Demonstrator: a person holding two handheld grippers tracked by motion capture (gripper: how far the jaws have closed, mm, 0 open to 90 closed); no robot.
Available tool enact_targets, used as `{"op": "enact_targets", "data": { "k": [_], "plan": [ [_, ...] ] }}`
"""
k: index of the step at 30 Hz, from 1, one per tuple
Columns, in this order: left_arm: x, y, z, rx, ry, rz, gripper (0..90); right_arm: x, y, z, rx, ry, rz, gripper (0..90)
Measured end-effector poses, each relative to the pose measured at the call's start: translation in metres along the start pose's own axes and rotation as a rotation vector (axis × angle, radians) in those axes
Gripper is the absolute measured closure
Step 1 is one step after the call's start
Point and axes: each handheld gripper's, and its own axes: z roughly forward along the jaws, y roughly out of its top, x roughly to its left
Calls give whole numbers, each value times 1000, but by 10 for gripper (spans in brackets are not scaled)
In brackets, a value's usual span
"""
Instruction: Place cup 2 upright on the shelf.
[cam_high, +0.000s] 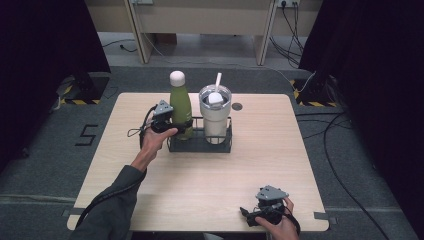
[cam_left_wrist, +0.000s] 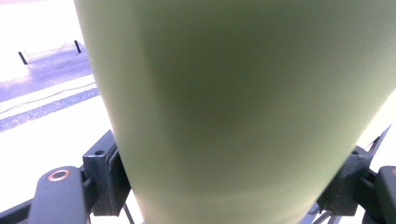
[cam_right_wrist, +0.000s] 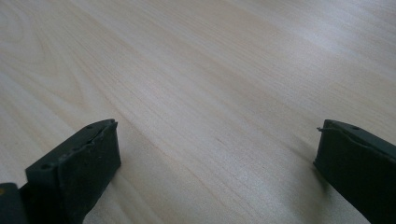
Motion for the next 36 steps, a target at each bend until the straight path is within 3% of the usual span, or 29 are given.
{"op": "enact_targets", "data": {
  "k": [10, 36],
  "plan": [
    [-5, -3, 0, 3, 10, 50, 203, 0, 0, 0, -1, 0, 0, 4],
    [-4, -4, -1, 0, 3, 39, 199, 0, -1, 0, -3, -2, 2, 4]
  ]
}}
